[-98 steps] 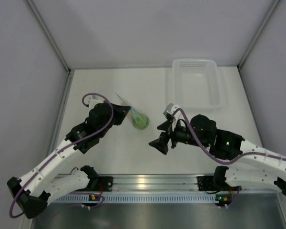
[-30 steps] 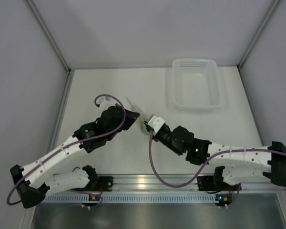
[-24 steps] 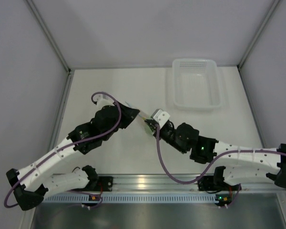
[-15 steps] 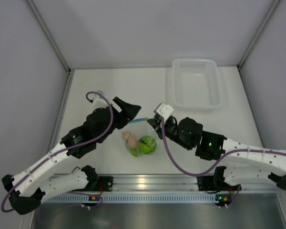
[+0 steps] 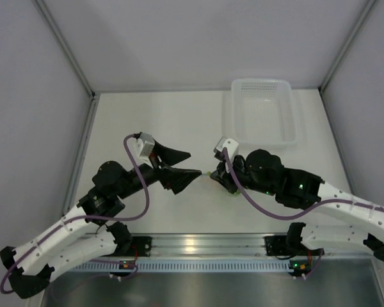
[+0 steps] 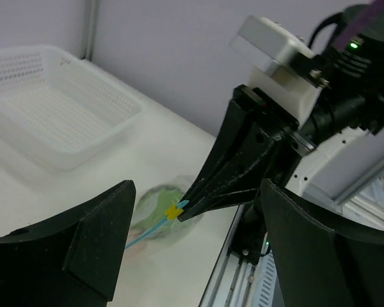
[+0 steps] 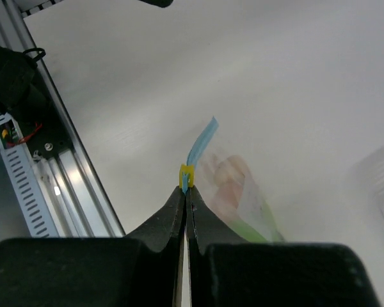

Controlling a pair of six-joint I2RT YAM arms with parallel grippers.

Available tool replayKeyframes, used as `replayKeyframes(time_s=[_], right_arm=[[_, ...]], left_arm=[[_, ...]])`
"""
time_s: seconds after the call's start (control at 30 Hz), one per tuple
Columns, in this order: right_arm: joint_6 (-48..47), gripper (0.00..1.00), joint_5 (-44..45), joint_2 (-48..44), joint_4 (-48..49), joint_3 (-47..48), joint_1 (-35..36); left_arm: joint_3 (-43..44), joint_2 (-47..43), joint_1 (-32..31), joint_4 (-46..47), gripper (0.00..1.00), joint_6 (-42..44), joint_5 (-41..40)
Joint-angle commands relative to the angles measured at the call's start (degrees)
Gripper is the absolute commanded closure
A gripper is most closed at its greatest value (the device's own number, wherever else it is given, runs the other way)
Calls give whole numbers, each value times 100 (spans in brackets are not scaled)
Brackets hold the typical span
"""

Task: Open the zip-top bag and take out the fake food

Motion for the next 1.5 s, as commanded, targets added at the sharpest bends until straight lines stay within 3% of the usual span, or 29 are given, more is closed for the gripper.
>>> replayKeyframes(time_s=[0.0,0.1,0.2,0.47,0.6,0.7,0.73,1.0,1.27,1.3,1.47], right_arm=[[42,100,-371,-401,-466,430,-54],[-19,100,-529,-568,-677,492,-54],[-107,100,-756,-761,-792,519,-46],[-177,100,-1057,-999,-1091,677,-54],[-213,100,-1294,-1140,-1012,598,-46],[-213,100,-1259,-1193,-1003,598,-46],[-396,100,-1259,-1184,-1003,598,-46],[-397,100,-1286,-1237,-915,589,-46],[-389,100,-1347,-1131,-801,519,-46],[-389,100,-1364,-1123,-792,519,-46],[-389,100,-1364,-1140,-678,501,-46]], left_arm=[[0,154,-2,1205,16,1258,1728],[106,471,-2,1205,18,1689,2738],[246,778,-2,1205,18,2014,3234],[563,1386,-2,1099,15,2200,3579],[651,1588,-2,1011,19,2270,3745],[738,1737,-2,1011,27,2183,3991],[765,1773,-2,1011,34,2156,4052],[871,1922,-10,1003,54,1980,4281],[959,1993,-11,1011,60,1875,4396],[967,1984,-11,1011,65,1866,4396],[950,2010,-11,1002,72,1866,4370]])
